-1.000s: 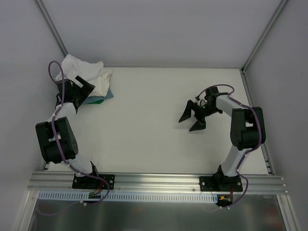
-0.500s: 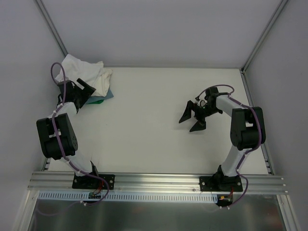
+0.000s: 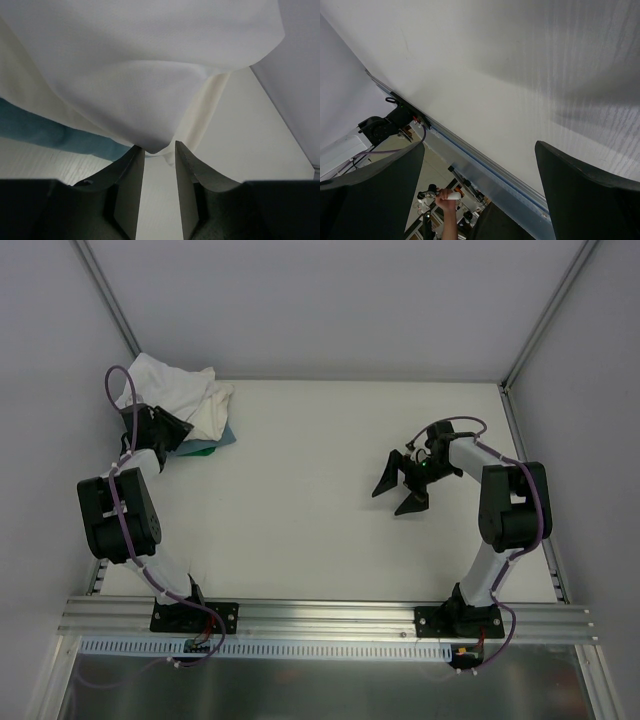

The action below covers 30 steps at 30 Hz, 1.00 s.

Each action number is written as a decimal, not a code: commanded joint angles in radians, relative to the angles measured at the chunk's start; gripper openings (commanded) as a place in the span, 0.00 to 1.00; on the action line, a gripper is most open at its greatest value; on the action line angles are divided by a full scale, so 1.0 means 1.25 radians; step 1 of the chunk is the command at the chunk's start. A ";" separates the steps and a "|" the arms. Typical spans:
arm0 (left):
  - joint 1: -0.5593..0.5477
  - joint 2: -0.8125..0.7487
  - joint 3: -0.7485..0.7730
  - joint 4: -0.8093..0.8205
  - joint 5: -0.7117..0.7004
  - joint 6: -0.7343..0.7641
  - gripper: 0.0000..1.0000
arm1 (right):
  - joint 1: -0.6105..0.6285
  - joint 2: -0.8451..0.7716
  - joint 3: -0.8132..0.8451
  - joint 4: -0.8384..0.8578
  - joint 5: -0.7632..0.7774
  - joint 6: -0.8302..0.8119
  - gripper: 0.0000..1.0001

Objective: Fold and stack the t-shirts
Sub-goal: Put the neatly folded tshirt into the corner of the board with the left arm

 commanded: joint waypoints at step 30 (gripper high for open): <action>-0.069 0.045 0.094 0.095 0.041 -0.105 0.00 | -0.003 -0.018 0.015 -0.017 -0.002 -0.006 0.99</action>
